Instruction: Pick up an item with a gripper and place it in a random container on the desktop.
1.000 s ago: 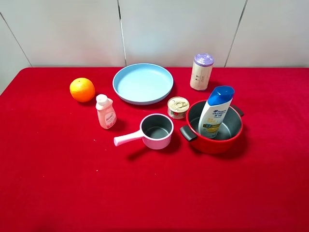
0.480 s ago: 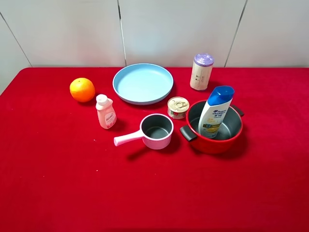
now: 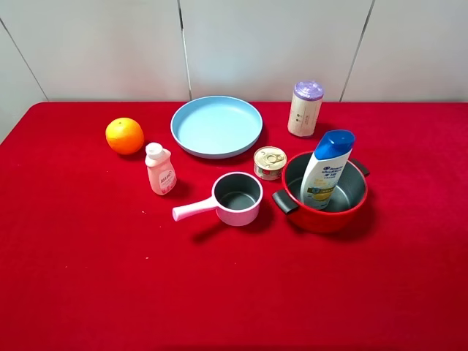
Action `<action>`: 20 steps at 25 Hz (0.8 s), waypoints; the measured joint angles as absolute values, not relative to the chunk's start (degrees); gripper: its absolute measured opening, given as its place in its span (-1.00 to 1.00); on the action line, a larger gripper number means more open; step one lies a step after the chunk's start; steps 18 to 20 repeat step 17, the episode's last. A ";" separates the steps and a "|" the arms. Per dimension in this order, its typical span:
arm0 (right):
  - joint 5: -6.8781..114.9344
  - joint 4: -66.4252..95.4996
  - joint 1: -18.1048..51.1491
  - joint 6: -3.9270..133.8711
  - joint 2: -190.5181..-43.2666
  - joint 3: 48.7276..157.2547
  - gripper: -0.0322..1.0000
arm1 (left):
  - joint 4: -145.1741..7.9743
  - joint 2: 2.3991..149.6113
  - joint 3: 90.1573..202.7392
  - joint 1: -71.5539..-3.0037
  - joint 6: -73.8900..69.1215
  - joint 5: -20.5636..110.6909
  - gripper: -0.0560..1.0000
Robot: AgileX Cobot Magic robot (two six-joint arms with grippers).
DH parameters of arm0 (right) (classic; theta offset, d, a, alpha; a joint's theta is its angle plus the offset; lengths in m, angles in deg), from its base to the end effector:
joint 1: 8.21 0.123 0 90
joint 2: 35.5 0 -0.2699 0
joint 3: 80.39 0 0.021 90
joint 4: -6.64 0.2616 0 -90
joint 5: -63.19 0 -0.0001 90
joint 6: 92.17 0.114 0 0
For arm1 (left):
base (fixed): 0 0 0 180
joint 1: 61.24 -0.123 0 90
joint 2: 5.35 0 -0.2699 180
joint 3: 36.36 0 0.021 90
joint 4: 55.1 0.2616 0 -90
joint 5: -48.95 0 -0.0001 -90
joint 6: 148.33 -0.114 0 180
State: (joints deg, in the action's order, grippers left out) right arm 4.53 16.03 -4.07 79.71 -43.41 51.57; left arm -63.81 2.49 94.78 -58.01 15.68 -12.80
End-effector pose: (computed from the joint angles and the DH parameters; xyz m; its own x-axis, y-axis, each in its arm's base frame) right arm 0.0393 0.0188 0.2775 -0.3982 -0.0843 -0.9134 -0.2208 0.9753 0.0062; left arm 0.0384 -0.0174 0.2676 -0.4258 0.2277 -0.8757 0.2663 0.9565 0.1193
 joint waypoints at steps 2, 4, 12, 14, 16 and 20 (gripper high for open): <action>4.53 16.05 -4.07 79.71 -43.41 51.57 0.41 | -63.81 2.49 94.78 -58.06 15.68 -12.80 0.98; 4.53 16.05 -4.07 79.71 -43.41 51.57 0.41 | -63.81 2.49 94.78 -58.07 15.68 -12.80 0.98; 4.53 16.05 -4.07 79.71 -43.41 51.57 0.41 | -63.81 2.49 94.78 -58.07 15.68 -12.80 0.98; 4.53 16.10 -4.07 79.71 -43.41 51.57 0.41 | -63.81 2.49 94.78 -58.07 15.68 -12.80 0.98; 4.53 16.10 -4.07 79.71 -43.41 51.57 0.41 | -63.81 2.49 94.78 -58.07 15.68 -12.80 0.98; 4.53 16.10 -4.07 79.71 -43.41 51.57 0.41 | -63.81 2.49 94.78 -58.07 15.68 -12.80 0.98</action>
